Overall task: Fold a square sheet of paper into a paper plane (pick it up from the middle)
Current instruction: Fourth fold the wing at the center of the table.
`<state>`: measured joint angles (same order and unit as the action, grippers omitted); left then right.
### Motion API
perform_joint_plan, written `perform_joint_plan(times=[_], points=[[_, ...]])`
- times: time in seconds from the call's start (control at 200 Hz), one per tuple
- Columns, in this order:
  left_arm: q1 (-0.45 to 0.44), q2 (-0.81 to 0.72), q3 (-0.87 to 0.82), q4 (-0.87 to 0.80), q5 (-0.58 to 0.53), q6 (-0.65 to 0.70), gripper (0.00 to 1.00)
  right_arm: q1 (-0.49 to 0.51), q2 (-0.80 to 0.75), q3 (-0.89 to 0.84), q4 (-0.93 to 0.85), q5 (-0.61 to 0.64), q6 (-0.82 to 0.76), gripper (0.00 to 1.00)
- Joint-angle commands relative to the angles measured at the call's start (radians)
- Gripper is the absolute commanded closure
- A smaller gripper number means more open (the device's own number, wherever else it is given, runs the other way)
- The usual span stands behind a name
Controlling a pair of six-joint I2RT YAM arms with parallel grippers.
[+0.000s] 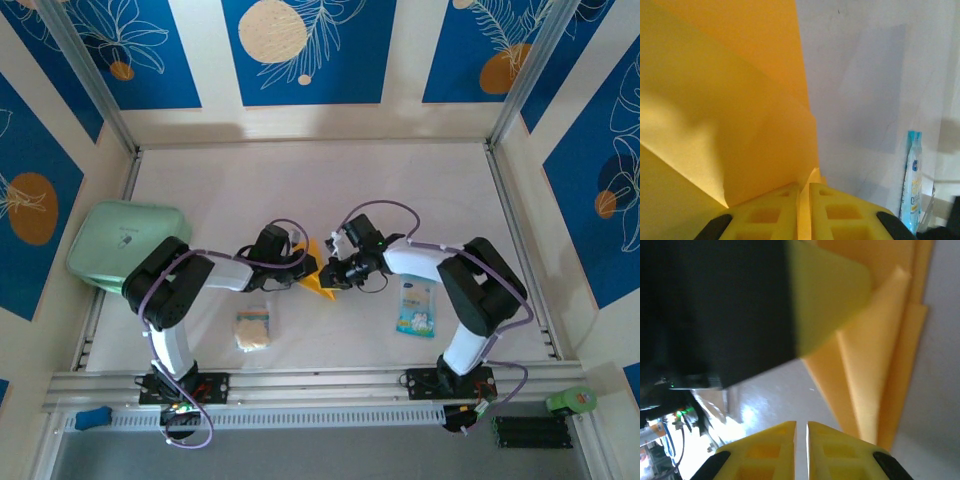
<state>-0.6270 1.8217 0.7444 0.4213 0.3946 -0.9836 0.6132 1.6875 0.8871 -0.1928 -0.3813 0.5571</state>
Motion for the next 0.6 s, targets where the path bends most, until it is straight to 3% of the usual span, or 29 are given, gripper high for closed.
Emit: perform_joint_plan(times=[0.0,0.595], points=[[-0.008,0.031,0.004,-0.080,-0.025,-0.005,0.86,-0.012,-0.041,0.003,-0.013,0.046,0.044,0.90],[-0.011,0.042,0.016,-0.130,-0.028,-0.009,0.86,0.026,0.088,0.058,-0.066,0.073,0.013,0.96]])
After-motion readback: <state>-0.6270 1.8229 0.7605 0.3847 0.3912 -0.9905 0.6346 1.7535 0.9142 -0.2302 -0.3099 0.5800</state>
